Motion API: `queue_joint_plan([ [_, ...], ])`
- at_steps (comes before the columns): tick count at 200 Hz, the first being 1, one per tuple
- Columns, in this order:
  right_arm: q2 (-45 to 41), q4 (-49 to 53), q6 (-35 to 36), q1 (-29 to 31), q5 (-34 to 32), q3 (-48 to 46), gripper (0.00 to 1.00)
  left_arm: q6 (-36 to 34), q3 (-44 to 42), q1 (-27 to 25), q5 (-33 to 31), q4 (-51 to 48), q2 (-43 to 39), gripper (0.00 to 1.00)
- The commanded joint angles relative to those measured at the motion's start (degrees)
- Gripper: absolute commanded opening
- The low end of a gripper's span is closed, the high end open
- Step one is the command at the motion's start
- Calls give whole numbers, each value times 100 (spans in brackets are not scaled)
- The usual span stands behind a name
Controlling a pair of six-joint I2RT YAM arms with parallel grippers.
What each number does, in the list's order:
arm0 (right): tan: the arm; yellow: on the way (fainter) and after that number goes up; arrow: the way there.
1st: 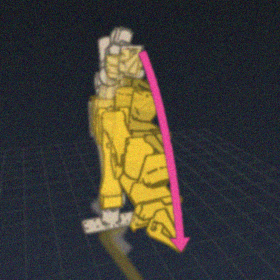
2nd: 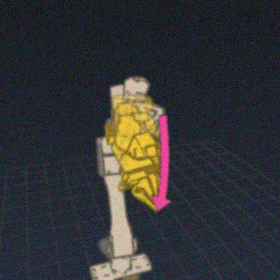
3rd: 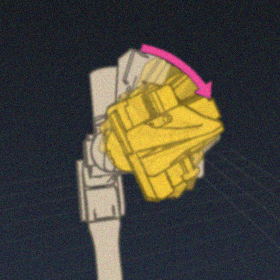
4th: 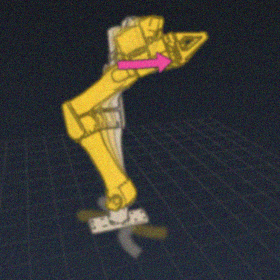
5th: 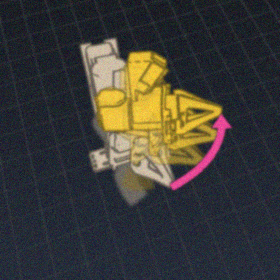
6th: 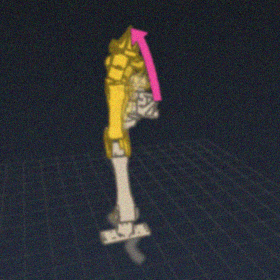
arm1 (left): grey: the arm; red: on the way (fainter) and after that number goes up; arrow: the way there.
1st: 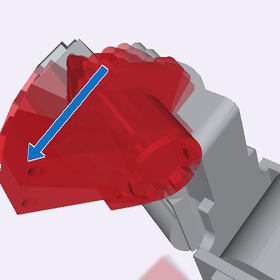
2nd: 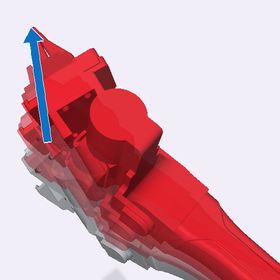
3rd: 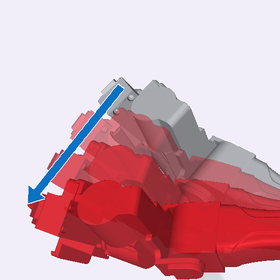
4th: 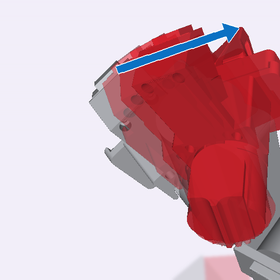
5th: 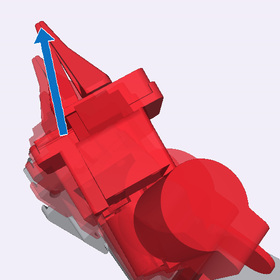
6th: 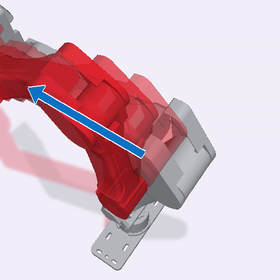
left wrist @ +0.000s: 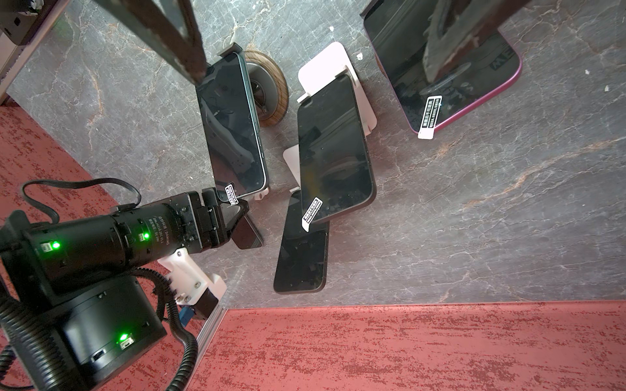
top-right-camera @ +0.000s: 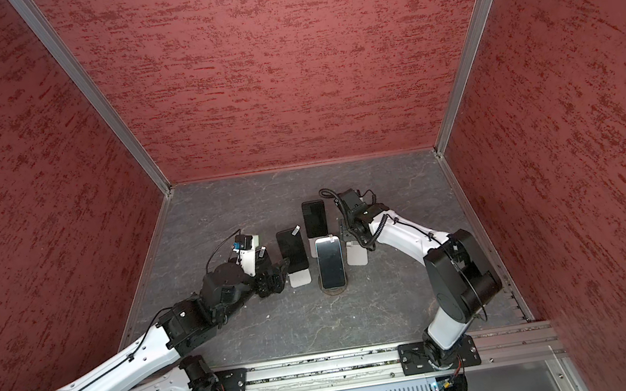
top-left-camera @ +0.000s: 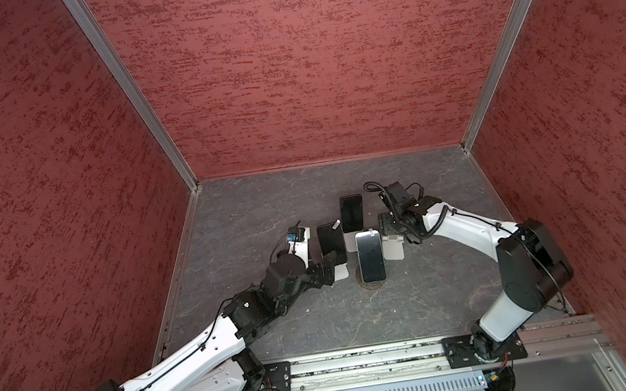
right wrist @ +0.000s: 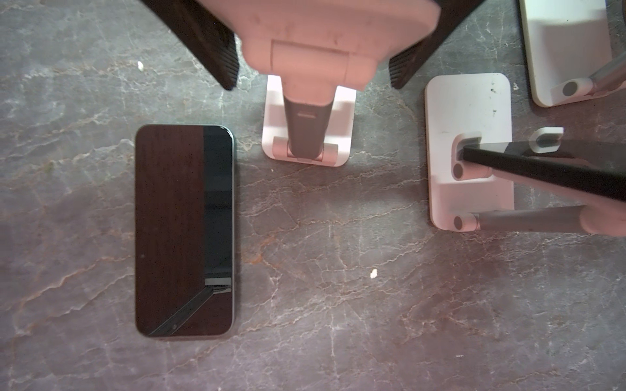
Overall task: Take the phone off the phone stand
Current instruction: 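Close the right gripper on the empty white phone stand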
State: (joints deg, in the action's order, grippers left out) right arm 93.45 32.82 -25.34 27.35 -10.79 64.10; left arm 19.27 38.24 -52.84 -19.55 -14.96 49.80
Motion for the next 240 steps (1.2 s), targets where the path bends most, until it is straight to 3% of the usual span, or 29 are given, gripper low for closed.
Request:
queue_joint_plan([
  [1, 50, 76, -107, 56, -196, -10, 66, -2, -70, -30, -14, 129, -40, 99],
  [67, -26, 21, 28, 59, -129, 15, 54, -2, -51, -33, -12, 97, -60, 99],
  [240, -239, -12, 489, -221, -249, 786, 55, 16, -45, -31, -80, -33, -146, 99],
])
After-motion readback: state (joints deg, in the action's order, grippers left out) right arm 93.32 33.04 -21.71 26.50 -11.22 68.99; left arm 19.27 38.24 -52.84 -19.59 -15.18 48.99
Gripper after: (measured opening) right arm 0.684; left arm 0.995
